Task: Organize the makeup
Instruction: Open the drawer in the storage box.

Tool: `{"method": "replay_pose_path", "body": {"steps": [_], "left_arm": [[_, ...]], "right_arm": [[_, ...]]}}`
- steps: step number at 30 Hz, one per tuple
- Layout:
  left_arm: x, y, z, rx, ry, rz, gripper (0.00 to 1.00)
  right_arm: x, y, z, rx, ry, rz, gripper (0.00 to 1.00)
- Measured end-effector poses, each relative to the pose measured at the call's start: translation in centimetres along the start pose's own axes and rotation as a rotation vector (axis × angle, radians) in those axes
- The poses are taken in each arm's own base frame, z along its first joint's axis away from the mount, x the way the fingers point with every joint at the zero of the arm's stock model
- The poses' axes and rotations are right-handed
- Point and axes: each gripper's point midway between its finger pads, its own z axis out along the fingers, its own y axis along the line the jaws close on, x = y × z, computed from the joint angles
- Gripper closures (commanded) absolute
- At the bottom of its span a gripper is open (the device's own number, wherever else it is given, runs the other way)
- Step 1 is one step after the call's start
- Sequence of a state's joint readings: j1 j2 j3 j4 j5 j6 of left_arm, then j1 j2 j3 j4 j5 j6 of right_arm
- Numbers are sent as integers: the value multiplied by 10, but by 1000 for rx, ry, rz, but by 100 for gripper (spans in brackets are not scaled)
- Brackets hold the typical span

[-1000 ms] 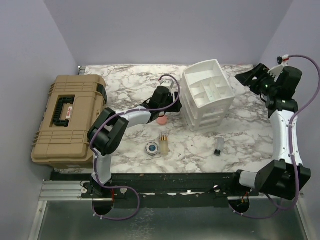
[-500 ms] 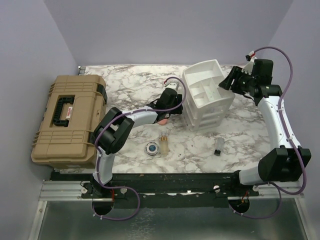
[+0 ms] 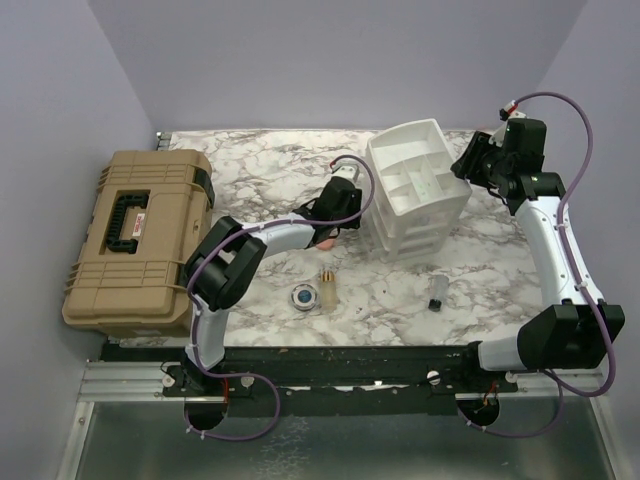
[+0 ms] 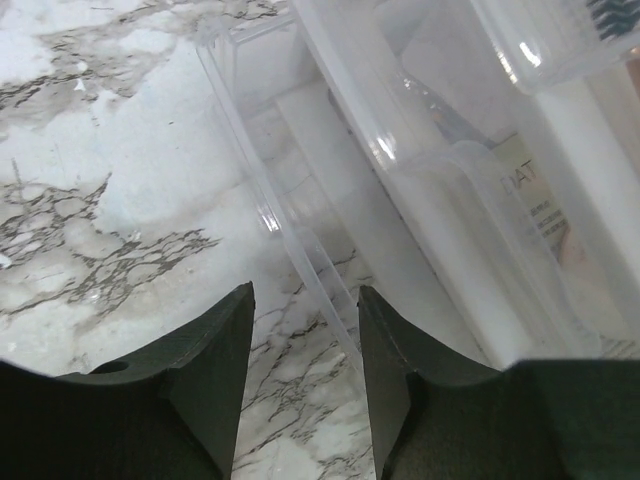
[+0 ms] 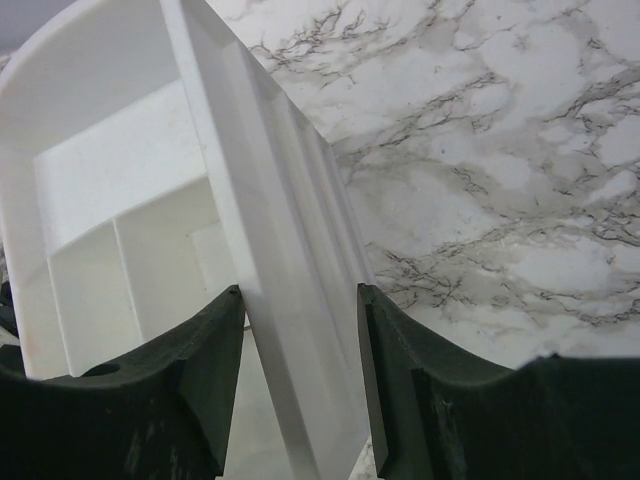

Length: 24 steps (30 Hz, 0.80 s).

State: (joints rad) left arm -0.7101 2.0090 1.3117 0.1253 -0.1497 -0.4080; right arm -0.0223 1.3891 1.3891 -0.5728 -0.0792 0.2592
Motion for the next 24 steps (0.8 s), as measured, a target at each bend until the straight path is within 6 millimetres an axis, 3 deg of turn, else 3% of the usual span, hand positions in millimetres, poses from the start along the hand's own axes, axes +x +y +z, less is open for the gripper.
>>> {"method": "replay_pose_path", "body": {"steps": [7,18,22,24], "left_arm": [[2,18,-13,-43,17,35,55],[3,24,-18,-46,30,72,56],[5,31,-22,-53,45,86,48],[6,33,-22,-52,54,88,38]], "right_arm": [[-2,-1,0,3,-7,-18,51],[-5,-2,1,-11,-9,-101,49],[-6,2,3,-40,-1,-138,48],[-5,4,2,-59,2,-151,40]]}}
